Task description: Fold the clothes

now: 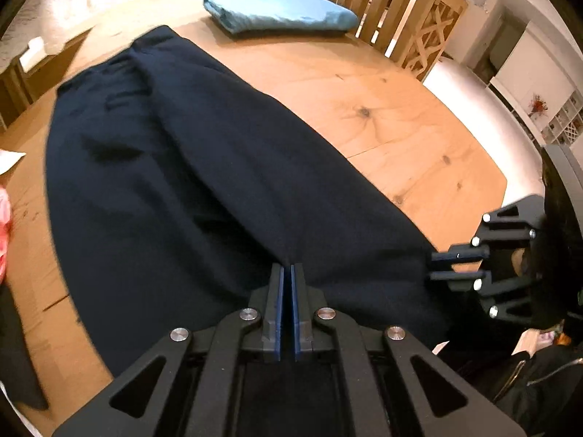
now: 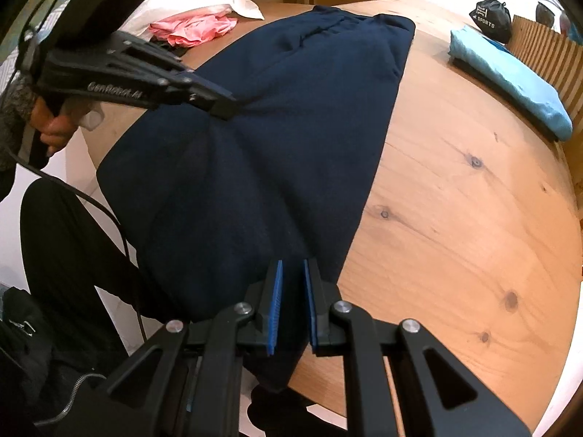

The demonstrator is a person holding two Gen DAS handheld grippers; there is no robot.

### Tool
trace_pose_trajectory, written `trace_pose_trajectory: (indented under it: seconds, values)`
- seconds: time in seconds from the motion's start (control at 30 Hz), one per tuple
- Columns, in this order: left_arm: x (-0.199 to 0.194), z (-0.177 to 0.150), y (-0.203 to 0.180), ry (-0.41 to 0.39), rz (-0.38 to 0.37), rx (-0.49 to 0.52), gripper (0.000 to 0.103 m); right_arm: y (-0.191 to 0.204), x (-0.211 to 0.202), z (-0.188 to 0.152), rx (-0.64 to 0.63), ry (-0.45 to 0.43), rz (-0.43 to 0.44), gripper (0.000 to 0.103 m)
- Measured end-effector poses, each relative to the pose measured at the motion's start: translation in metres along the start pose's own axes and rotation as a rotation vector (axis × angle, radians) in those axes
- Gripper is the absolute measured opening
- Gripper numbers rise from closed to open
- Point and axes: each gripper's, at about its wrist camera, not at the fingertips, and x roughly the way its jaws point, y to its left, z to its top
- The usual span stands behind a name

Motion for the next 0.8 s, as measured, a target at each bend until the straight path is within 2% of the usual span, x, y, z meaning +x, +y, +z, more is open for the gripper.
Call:
trace_pose_trajectory:
  seconds: [0.07, 0.13, 0.2, 0.27, 0.3, 0.33, 0.4, 0.43, 0.47, 0.5, 0.53, 0.63, 0.77, 0.8]
  values:
    - [0.008, -0.005, 0.005, 0.048, 0.017, -0.015, 0.016, 0.002, 0.001, 0.002, -0.011, 0.008, -0.009, 0.013]
    - [0.005, -0.007, 0.008, 0.064, 0.017, -0.024, 0.016, 0.007, 0.001, 0.005, -0.026, 0.021, -0.020, 0.013]
    - [-0.008, -0.004, 0.011, 0.041, 0.023, -0.015, 0.017, 0.003, -0.005, 0.004, -0.031, 0.045, -0.015, 0.014]
    - [-0.021, 0.009, 0.018, 0.012, 0.041, 0.005, 0.031, -0.001, -0.006, 0.011, -0.023, 0.097, 0.045, 0.017]
    - [-0.025, 0.017, 0.023, 0.002, 0.049, 0.005, 0.034, -0.006, -0.008, 0.016, -0.007, 0.108, 0.097, 0.017]
    - [-0.028, 0.030, 0.029, -0.010, 0.049, 0.007, 0.035, -0.015, -0.013, 0.026, 0.021, 0.098, 0.144, 0.017]
    - [-0.033, 0.056, 0.040, -0.032, 0.043, 0.015, 0.037, -0.034, -0.023, 0.046, 0.051, 0.060, 0.117, 0.017]
    - [-0.033, 0.073, 0.052, -0.046, 0.039, 0.011, 0.040, -0.048, -0.028, 0.061, 0.064, 0.022, 0.078, 0.024]
    - [-0.034, 0.092, 0.064, -0.057, 0.038, 0.001, 0.044, -0.062, -0.032, 0.077, 0.077, -0.019, 0.036, 0.036]
    - [-0.031, 0.111, 0.078, -0.061, 0.026, -0.014, 0.047, -0.076, -0.034, 0.091, 0.099, -0.044, 0.013, 0.039]
    - [-0.027, 0.130, 0.094, -0.062, 0.006, -0.031, 0.051, -0.094, -0.032, 0.108, 0.135, -0.060, 0.006, 0.039]
    - [0.007, 0.181, 0.132, -0.043, -0.027, -0.125, 0.051, -0.129, -0.015, 0.145, 0.191, -0.082, 0.012, 0.039]
    - [0.052, 0.228, 0.178, -0.022, -0.072, -0.207, 0.051, -0.167, 0.025, 0.195, 0.244, -0.098, 0.035, 0.039]
    - [0.063, 0.236, 0.187, -0.009, -0.077, -0.222, 0.051, -0.172, 0.025, 0.189, 0.256, -0.097, 0.041, 0.039]
